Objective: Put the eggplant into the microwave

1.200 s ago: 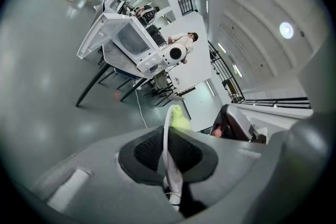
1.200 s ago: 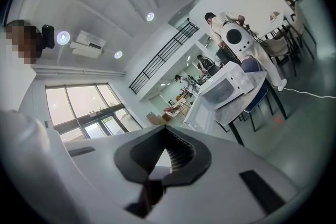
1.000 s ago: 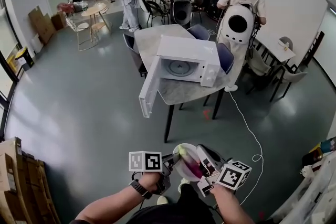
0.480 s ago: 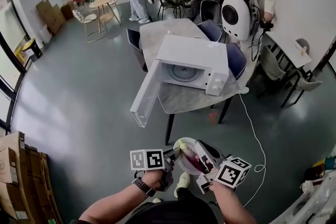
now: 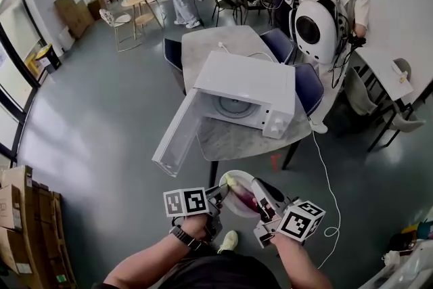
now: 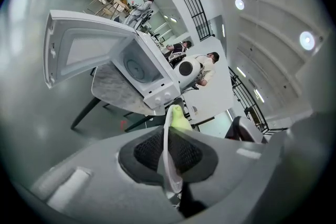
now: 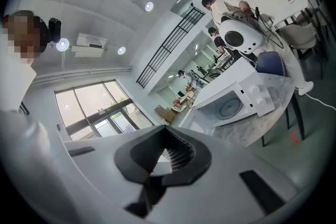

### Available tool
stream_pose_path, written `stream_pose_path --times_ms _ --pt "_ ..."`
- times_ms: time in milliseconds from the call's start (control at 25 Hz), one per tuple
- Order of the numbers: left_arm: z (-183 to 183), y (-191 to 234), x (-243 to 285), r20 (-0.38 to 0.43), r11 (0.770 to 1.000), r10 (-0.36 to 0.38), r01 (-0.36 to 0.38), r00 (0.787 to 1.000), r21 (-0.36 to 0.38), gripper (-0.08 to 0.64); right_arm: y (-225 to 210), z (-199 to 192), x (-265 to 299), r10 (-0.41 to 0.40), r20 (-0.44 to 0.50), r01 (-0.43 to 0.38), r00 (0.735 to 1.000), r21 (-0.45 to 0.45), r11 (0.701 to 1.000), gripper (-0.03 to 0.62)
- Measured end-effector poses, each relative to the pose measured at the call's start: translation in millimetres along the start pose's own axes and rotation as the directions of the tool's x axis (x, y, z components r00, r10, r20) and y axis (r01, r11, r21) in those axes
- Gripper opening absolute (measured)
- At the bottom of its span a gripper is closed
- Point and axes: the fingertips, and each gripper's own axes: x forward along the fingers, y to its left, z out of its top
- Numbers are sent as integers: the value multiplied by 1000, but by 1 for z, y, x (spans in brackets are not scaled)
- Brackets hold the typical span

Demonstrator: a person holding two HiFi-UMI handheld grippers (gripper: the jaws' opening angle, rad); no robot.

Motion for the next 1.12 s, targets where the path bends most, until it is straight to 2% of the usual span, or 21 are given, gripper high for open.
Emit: stream_pose_path --times_ms 480,760,1120 --pt "64 37 52 103 997 63 -57 993 -60 25 -42 29 55 -5 -21 5 1000 13 1000 2" --pt "124 76 78 179 990 102 -82 979 -115 25 -59 47 108 -12 -16 12 1000 21 1000 2" --pt "175 116 118 201 981 136 -103 970 -167 25 -89 62 159 -44 -17 44 999 14 999 2"
